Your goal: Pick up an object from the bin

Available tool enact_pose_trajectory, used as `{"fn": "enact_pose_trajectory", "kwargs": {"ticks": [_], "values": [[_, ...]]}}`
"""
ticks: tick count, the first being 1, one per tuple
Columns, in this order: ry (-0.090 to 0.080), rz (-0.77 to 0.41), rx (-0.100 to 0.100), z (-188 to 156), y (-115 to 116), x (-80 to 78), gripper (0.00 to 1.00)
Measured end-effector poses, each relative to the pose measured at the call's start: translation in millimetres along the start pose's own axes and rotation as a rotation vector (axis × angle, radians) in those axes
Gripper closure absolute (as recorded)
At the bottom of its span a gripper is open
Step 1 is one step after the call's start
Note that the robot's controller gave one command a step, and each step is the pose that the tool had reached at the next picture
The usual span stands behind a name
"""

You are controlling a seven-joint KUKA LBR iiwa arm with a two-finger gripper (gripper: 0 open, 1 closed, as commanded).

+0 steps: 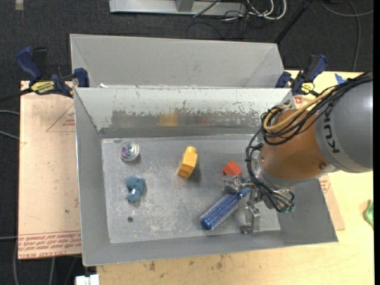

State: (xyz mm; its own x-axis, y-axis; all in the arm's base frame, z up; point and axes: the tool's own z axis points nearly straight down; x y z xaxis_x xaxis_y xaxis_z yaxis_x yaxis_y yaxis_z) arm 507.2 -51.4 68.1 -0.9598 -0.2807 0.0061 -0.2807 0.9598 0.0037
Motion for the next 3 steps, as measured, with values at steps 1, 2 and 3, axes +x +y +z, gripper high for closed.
{"fn": "enact_pose_trajectory", "kwargs": {"ticks": [1, 2, 3], "values": [[-0.006, -0.002, 0.003, -2, -1, -2.2, 1.00], [-0.013, 0.012, 0.006, -124, 3, 23.8, 1.00], [-0.016, 0.015, 0.006, -193, 4, 11.0, 1.00]]}}
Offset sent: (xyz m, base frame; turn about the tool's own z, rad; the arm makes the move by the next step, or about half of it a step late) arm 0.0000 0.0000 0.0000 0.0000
